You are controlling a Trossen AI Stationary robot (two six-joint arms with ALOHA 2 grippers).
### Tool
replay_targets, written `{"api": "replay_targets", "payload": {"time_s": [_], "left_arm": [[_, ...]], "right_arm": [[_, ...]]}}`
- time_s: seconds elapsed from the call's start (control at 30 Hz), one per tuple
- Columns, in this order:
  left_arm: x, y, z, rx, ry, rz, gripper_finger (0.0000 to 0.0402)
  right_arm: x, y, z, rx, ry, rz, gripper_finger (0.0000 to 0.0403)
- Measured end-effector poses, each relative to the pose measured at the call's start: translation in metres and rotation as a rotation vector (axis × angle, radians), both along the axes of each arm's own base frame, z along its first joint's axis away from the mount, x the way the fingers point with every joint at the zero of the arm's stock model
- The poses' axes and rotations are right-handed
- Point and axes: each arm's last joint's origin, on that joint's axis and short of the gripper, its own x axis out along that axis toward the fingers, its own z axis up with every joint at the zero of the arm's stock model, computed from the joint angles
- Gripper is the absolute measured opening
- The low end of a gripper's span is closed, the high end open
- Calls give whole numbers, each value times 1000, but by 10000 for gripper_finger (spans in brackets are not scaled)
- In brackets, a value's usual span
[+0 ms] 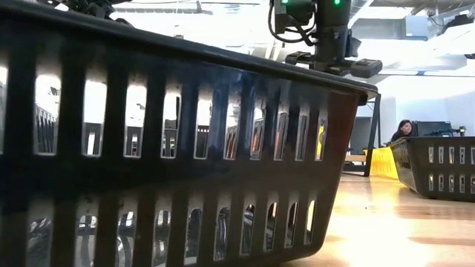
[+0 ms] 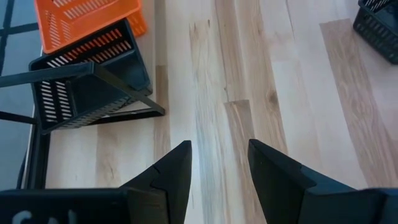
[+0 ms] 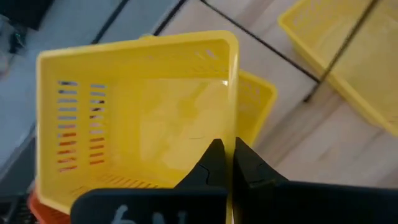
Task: Stack baskets on shelf by color
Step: Stack the bottom yellow bin on top of the other yellow bin on the shelf
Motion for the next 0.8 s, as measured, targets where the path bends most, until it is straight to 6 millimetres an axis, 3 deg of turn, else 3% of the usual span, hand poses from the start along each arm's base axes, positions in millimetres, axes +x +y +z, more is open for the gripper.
{"api": "replay_targets", "payload": {"time_s": [0.23,0.47,0.8], "left_arm": [[0,0,0,4,1,-5,146],[1,0,1,-8,-12,-21,146],[1,0,1,-8,-22,-21,146]], "right_arm": [[-6,2,8,-12,16,33,3],[-21,-1,45,60,26,409,3],[-48,-35,138,105,56,993,3]]}}
